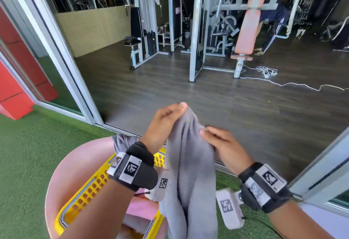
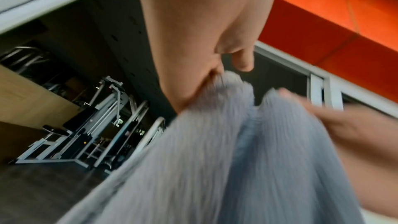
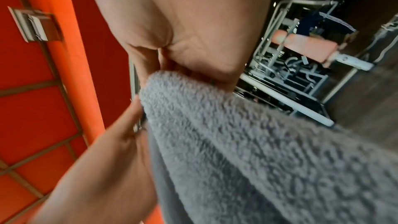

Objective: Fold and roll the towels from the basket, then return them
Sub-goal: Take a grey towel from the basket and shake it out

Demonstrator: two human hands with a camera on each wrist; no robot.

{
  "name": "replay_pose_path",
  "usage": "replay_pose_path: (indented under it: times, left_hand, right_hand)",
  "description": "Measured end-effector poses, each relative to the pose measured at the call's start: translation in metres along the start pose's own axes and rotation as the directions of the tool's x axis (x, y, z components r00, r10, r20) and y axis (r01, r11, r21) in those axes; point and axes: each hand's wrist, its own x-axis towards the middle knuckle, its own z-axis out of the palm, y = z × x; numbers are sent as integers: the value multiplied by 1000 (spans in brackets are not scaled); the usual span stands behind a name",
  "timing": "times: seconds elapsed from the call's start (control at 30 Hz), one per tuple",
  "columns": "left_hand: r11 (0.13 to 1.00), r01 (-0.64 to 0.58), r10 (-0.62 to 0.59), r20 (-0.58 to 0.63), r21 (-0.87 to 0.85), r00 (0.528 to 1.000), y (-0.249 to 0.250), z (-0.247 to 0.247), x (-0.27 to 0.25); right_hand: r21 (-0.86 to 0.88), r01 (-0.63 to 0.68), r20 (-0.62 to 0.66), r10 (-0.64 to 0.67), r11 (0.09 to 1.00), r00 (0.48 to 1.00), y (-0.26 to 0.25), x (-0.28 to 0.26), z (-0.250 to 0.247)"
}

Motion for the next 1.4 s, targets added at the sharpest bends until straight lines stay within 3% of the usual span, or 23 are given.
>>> replay_pose_path:
  times: [0.07, 0.13, 0.27, 0.37, 0.47, 0.53, 0.63, 0.7, 0.77, 0.83, 0.9, 1.0, 1.07, 1.2, 1.23, 1.33, 1.4]
  left_hand:
    - [993, 95, -103, 135, 67, 985, -14, 9, -11]
    - [986, 165, -161, 229, 5, 960, -20, 14, -17]
    - [985, 56, -51, 34, -164, 998, 6, -2, -1]
    - [992, 25, -27, -9, -124, 1000, 14, -1, 0]
    - [991, 130, -125, 177, -17, 976, -1, 18, -11]
    - [995, 97, -97, 238, 13, 966, 1, 21, -14]
    - [993, -2, 6, 27, -120, 1000, 18, 6, -4]
    - [988, -2, -6, -53, -157, 999, 14, -1, -3]
    - [993, 67, -66, 11, -99, 998, 3, 4, -10]
    - [987, 161, -154, 203, -22, 967, -5, 17, -21]
    - [985, 161, -142, 266, -53, 953, -3, 21, -22]
    - [979, 87, -80, 44, -186, 996, 8, 5, -11]
    - [976, 81, -88, -23, -203, 996, 4, 0, -13]
    - [995, 98, -94, 249, -6, 964, -3, 19, -29]
    - [997, 71, -63, 229, -26, 971, 1, 19, -26]
    - [986, -27, 21, -37, -167, 999, 14, 5, -12]
    - [996, -37, 29, -96, -83, 995, 9, 4, -14]
  right_hand:
    - [-14, 86, -67, -86, 996, 994, -21, 11, -10]
    - [-8, 122, -101, -122, 992, 987, -35, 21, -16]
    - [-97, 27, 10, -26, 995, 1000, -20, 4, -8]
    - [-147, 24, 45, -17, 989, 999, -23, -5, -8]
    - [-126, 123, -27, -127, 984, 992, -51, 10, -15]
    - [-73, 126, -40, -130, 989, 991, -55, 18, -16]
    - [-27, -2, 39, 3, 1000, 999, -28, 2, -7]
    - [-7, -63, 95, 64, 998, 993, -17, -10, -5]
    - [-8, 0, 45, 1, 1000, 999, -24, -4, -10]
    - [-43, 80, -12, -80, 996, 997, -42, 8, -16]
    - [-55, 106, -4, -107, 993, 994, -48, 14, -12]
    - [-84, 36, 27, -33, 996, 999, -30, -5, -2]
    - [-108, 33, 30, -30, 994, 999, -24, -14, -2]
    - [-129, 144, -52, -152, 981, 987, -51, 7, -16]
    - [-130, 156, -44, -163, 979, 986, -54, 10, -15]
    - [-185, 109, 59, -99, 977, 993, -37, -3, -9]
    - [-239, 88, 138, -55, 967, 989, -30, -12, -6]
